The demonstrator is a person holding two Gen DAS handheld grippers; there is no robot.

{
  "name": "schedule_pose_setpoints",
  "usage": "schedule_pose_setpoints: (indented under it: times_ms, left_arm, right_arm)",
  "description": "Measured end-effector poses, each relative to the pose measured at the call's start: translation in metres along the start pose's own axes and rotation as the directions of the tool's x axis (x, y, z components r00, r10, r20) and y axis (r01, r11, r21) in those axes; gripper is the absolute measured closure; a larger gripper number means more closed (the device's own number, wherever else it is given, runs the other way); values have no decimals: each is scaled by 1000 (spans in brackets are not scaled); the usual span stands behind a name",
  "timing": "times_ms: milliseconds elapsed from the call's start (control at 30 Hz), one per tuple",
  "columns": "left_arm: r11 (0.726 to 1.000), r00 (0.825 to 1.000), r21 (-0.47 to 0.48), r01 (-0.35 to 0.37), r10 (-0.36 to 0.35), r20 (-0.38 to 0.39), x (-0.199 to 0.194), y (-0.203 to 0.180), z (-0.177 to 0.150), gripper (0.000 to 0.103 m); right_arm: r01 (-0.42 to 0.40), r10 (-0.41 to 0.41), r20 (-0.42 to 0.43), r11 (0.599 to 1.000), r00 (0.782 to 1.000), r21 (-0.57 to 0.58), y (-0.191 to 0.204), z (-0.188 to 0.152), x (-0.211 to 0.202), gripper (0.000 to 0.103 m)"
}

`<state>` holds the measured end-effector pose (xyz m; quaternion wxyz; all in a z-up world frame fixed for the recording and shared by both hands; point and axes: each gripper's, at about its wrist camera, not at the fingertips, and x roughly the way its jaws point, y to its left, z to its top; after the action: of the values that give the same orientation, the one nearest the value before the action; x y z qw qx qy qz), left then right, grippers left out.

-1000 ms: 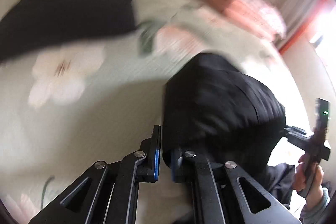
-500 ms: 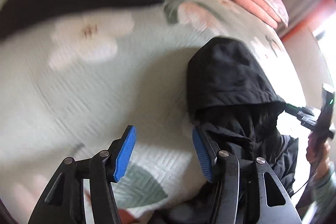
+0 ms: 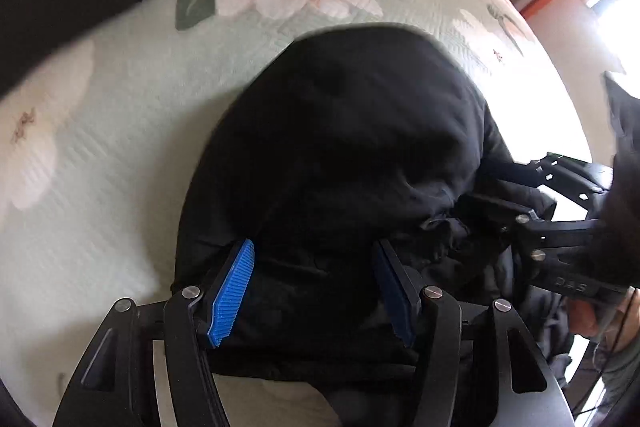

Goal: Fold large clothes
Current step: 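Grasp the black jacket's hood with the left gripper, then fold the hood with the left gripper down onto the jacket body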

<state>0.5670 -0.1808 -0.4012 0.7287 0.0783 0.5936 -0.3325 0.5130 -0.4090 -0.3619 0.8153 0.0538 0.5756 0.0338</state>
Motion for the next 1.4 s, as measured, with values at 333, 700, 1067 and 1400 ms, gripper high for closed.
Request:
schedule_pose_setpoints:
  times_ms: [333, 700, 1067, 1400]
  left_arm:
    - [998, 997, 65, -10, 5, 79, -46, -8, -12, 39]
    - [967, 983, -177, 181, -180, 23, -39, 66, 36, 22]
    - [974, 978, -107, 201, -206, -35, -1, 47, 36, 59]
    - [990, 987, 129, 50, -69, 146, -134, -30, -25, 88]
  right_arm:
    - [-31, 32, 50, 999, 998, -10, -9, 2, -31, 50]
    - [-117, 115, 29, 989, 993, 89, -81, 27, -32, 23]
    - [-248, 252, -11, 959, 968, 141, -98, 16, 9, 63]
    - [-34, 48, 179, 996, 983, -80, -29, -35, -124, 90]
